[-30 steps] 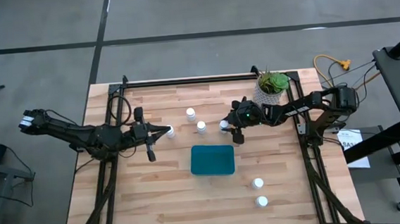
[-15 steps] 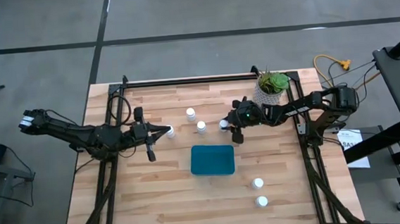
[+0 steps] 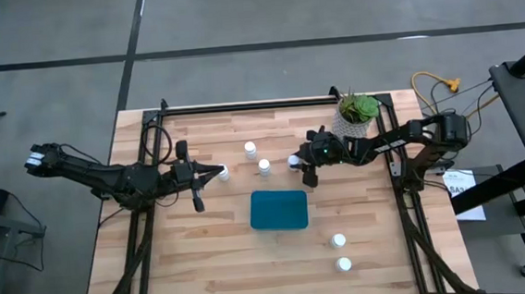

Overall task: Pick and place pill bottles into a basket
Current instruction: Put the white pill bottle into the blue bin

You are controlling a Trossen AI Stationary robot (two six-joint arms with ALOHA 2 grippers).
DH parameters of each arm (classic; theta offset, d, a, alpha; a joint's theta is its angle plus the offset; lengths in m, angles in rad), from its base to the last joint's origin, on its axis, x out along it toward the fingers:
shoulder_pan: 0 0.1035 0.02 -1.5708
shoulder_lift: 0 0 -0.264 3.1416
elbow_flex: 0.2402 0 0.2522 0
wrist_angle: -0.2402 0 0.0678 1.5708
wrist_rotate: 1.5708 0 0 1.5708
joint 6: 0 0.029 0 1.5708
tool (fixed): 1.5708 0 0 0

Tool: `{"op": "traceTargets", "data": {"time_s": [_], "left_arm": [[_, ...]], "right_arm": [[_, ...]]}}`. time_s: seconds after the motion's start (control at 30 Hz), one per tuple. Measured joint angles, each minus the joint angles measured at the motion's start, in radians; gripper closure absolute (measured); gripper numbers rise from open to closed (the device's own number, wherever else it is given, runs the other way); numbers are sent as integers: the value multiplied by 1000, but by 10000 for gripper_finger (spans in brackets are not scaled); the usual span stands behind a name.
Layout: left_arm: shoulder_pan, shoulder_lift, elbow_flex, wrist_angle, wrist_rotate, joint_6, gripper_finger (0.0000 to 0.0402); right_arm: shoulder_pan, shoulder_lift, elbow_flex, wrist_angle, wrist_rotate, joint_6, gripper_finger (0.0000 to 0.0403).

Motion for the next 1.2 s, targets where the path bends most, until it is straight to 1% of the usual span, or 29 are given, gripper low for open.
{"op": "traceTargets", "data": {"time_s": [0.1, 0.17, 0.33, 0.57, 0.7, 0.83, 1.0, 1.2], "left_arm": [[0, 0, 0, 0, 0, 0, 402], [0, 0, 0, 0, 0, 0, 402], [0, 0, 0, 0, 0, 0, 402], [0, 0, 0, 0, 0, 2, 402], [0, 0, 0, 0, 0, 3, 402], [0, 0, 0, 0, 0, 3, 402], [0, 0, -1, 0, 0, 3, 402], [0, 0, -1, 0, 0, 3, 402]], "right_arm": [[0, 0, 0, 38, 4, 4, 253], [0, 0, 0, 56, 25, 9, 253], [3, 0, 0, 91, 29, 33, 253], [5, -25, 0, 102, 26, 55, 253], [28, -85, 0, 103, 26, 55, 253], [69, -178, 0, 105, 26, 48, 253], [130, -282, -3, 103, 54, 26, 253], [199, -343, -3, 104, 60, 24, 253]]}}
